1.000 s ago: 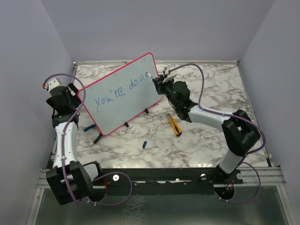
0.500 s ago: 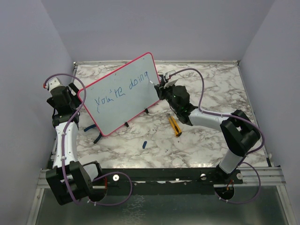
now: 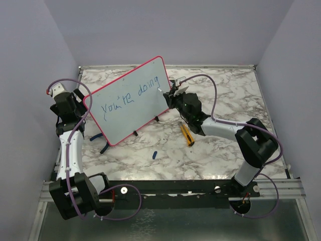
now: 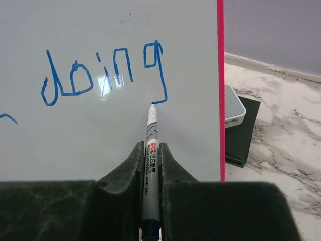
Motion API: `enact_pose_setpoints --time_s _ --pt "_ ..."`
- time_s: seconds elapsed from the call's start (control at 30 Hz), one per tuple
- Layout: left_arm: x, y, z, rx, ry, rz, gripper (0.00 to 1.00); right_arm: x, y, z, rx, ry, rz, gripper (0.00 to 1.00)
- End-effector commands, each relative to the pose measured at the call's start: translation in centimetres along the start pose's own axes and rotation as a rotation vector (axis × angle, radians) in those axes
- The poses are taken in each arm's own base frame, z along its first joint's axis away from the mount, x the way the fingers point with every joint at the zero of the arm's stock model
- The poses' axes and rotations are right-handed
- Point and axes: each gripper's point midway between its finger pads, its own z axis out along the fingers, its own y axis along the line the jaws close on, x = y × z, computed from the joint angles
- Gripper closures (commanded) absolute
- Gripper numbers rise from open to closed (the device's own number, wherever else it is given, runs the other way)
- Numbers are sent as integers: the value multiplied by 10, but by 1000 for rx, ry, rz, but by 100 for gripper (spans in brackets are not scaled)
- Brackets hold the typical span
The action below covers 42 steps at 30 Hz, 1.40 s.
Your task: Write a sentence on the whiteboard
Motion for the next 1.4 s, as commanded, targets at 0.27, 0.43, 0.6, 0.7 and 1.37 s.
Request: enact_pose_setpoints --time_s 0.27,0.43,0.6,0.7,1.37 --pt "-4 -8 -3 35 -19 2 8 -28 16 -24 -24 -77 13 100" --pt "-4 -8 -3 36 -21 1 8 -56 9 -55 -9 -143 30 100" --pt "-4 -8 -4 37 -22 1 8 -74 5 -74 -1 -149 26 100" --pt "-5 -8 -4 38 -25 2 8 -80 5 -82 -6 -155 22 100" --pt "0 -14 -6 57 -15 14 8 -31 72 -105 -224 -19 108 100"
